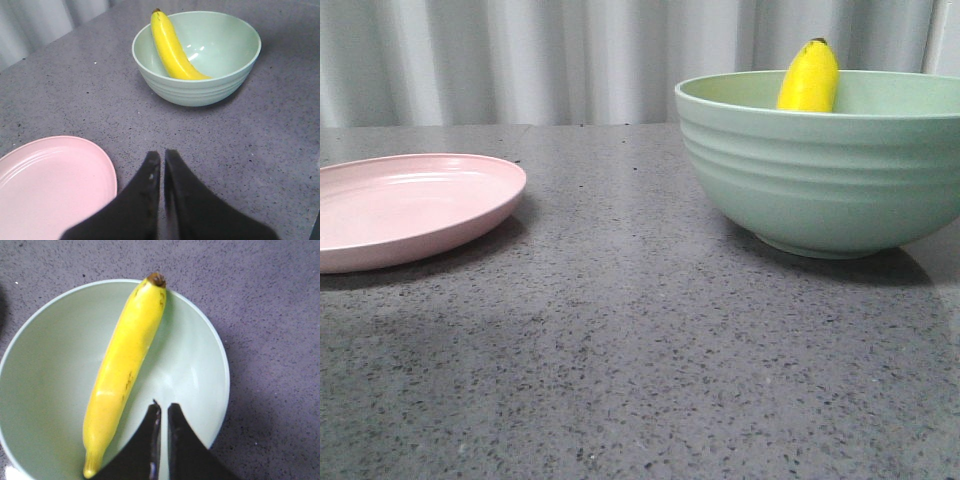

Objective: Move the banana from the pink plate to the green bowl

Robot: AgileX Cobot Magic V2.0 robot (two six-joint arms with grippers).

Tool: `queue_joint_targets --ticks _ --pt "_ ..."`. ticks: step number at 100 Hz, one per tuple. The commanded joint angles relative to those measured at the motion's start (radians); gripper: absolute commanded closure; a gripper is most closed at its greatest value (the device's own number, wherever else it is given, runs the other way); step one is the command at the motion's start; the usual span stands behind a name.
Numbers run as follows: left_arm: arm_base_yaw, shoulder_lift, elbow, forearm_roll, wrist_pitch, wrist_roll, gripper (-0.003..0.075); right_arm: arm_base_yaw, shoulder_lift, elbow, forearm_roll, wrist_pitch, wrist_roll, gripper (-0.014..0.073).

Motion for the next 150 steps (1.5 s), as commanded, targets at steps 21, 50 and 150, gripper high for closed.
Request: queue_joint_targets --ticks 21,50,150 --pt "-0.002 -0.3 0.24 -0.014 -0.239 -0.021 0.0739 -0.006 -0.366 0.32 -0.008 -0.337 -0.007 0.0669" --pt "-0.002 -0.584 0.396 -0.052 -0.238 -0.021 0.0739 -0.006 -0.692 0.568 -0.014 -0.528 -0.007 0.0669" --pt "0.066 -0.68 0.524 0.026 -0.366 -0.163 0.0739 -0.006 -0.837 0.644 -0.014 -0.442 -0.007 0.0669"
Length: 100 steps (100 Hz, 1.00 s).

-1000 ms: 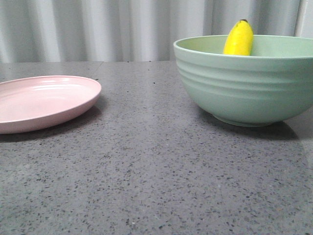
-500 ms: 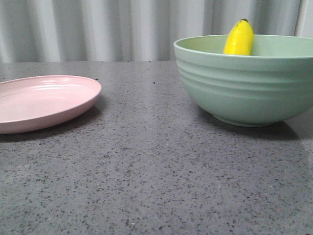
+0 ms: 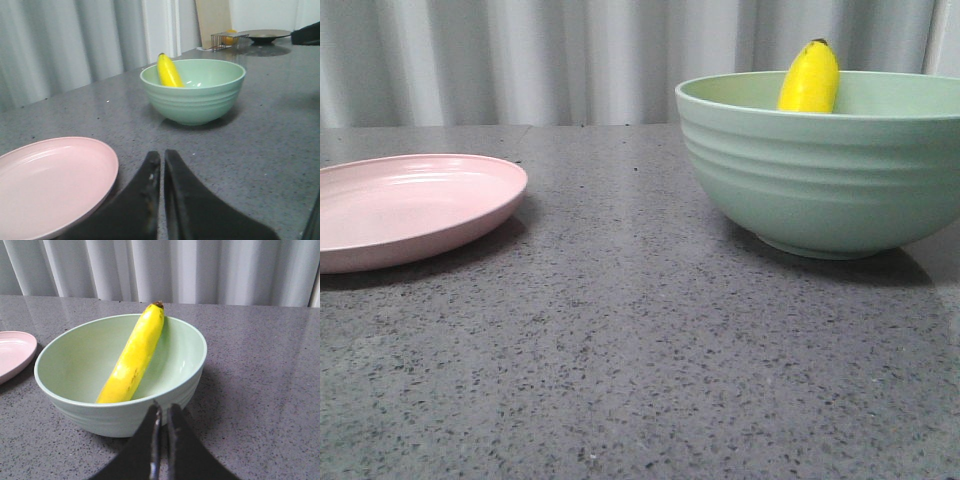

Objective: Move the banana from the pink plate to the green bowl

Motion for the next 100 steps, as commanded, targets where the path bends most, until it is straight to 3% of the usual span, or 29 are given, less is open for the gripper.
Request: queue_joint_targets --ticks 1,15,24,29,52,69,77,100 --pt "0.057 -0.027 0.046 0.029 -0.214 -0.132 0.0739 -0.006 0.009 -0.024 -0.01 -0.071 0.0 0.0669" --pt "0.195 -0.027 0.234 0.029 -0.594 -0.18 0.0739 -0.006 0.009 -0.024 -0.01 -0.071 0.0 0.0669" --pt "0.298 -0.027 0.32 0.029 -0.701 -0.18 0.0739 -0.006 0.009 -0.024 -0.01 -0.071 0.0 0.0669" --pt "0.356 -0.027 0.31 0.027 -0.605 -0.18 0.0739 -0.006 0.009 -0.024 -0.01 -0.071 0.0 0.0669" --pt "0.621 -0.027 0.318 0.031 -0.469 -0.18 0.0739 -0.006 0.009 -0.024 -0.01 -0.071 0.0 0.0669" --pt "0.768 -0.031 0.318 0.104 -0.257 -0.175 0.0739 -0.006 0.009 -0.024 -0.01 -0.071 0.0 0.0669" --pt "0.801 -0.031 0.318 0.105 -0.135 -0.175 0.0739 -0.006 0.009 -0.024 -0.01 -0.071 0.0 0.0669" --pt "0.808 -0.031 0.318 0.103 -0.138 -0.175 0.0739 -0.006 0.009 -0.024 -0.01 -0.069 0.0 0.0669"
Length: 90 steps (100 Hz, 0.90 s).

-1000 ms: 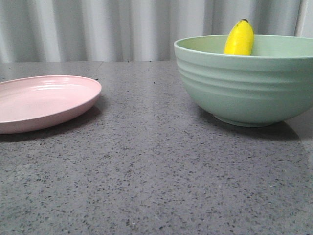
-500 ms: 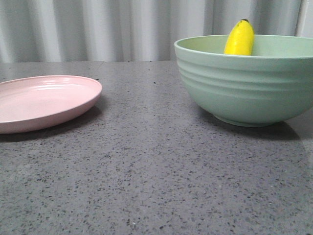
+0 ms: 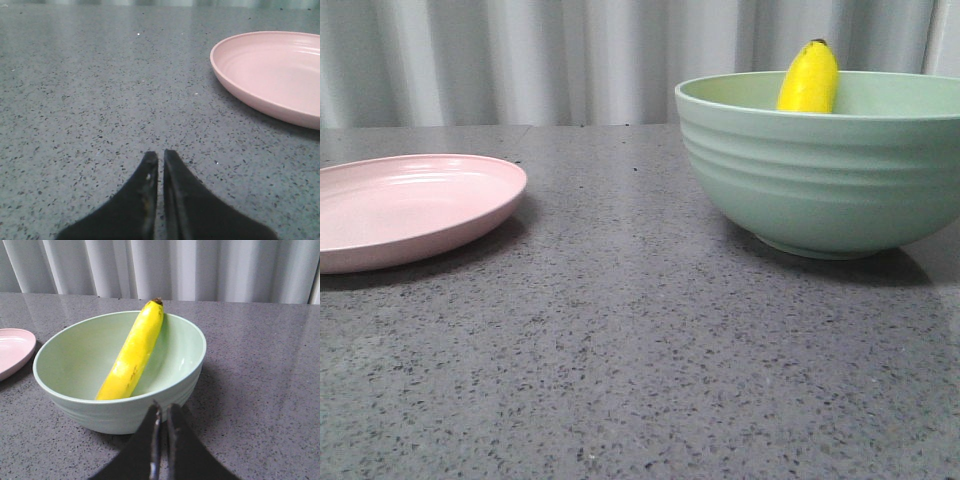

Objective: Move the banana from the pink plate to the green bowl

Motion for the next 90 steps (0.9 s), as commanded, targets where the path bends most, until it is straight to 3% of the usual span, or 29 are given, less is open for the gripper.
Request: queue_joint_targets --ticks 1,73,82,90 --pt "0.001 -0.031 0.025 0.002 -0.036 -0.004 0.0739 -0.006 0.009 -0.024 -0.01 -0.078 -0.007 0.0669" --pt "0.001 -0.031 0.025 0.002 -0.036 -0.004 0.0739 -0.01 0.009 -0.012 -0.01 -0.085 -0.007 0.0669" --pt "0.001 -0.031 0.025 0.002 -0.036 -0.004 0.0739 -0.03 0.009 0.037 -0.011 -0.156 -0.007 0.0669" --pt "0.001 -0.031 0.025 0.002 -0.036 -0.004 0.0739 -0.069 0.007 0.119 -0.029 -0.329 -0.007 0.0669"
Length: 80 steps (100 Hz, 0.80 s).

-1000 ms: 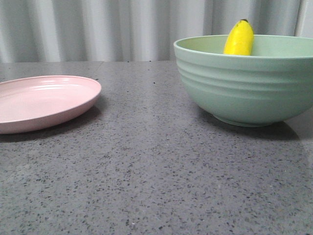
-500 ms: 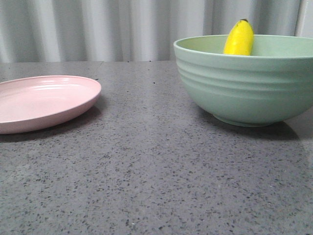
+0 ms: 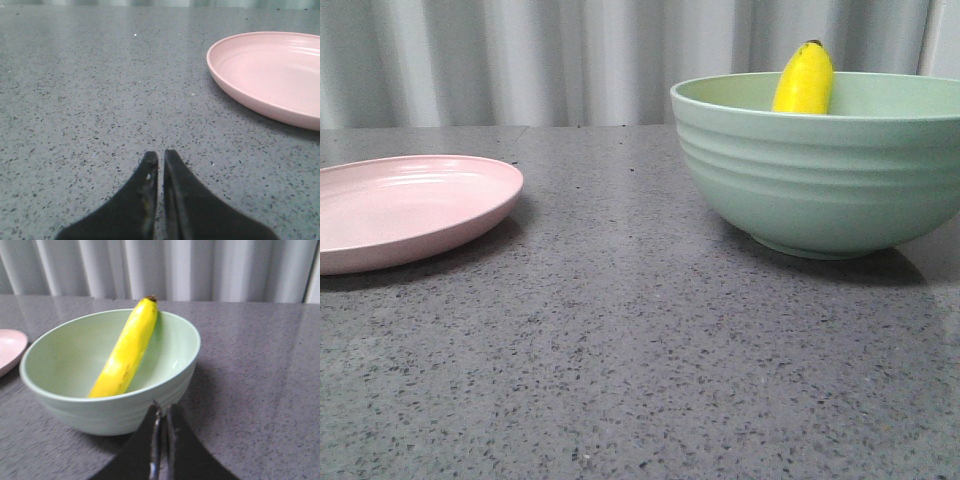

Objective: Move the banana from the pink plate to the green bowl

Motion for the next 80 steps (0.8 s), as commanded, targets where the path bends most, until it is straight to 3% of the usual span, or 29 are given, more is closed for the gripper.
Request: queue_joint_targets --ticks 1,16,27,53,70,80 --pt "0.001 -0.031 0.025 0.001 -0.038 -0.004 0.0739 -0.045 0.005 0.056 -0.027 -0.239 -0.007 0.0669" --pt "0.001 -0.031 0.025 0.001 -0.038 -0.004 0.0739 -0.135 -0.048 0.235 -0.046 -0.617 -0.007 0.0669" --pt "0.001 -0.031 0.025 0.001 -0.038 -0.004 0.0739 -0.186 -0.105 0.341 -0.046 -0.752 -0.007 0.0669" --pt "0.001 -0.031 0.025 0.001 -0.038 -0.004 0.0739 -0.314 -0.199 0.338 -0.05 -0.335 0.002 0.0669" --pt "0.001 -0.031 0.025 0.001 -0.038 -0.004 0.0739 -0.325 -0.199 0.338 -0.05 -0.079 0.0 0.0669" --pt "0.001 -0.031 0.025 0.001 -0.038 -0.004 0.0739 -0.325 -0.199 0.338 -0.051 -0.044 -0.007 0.0669"
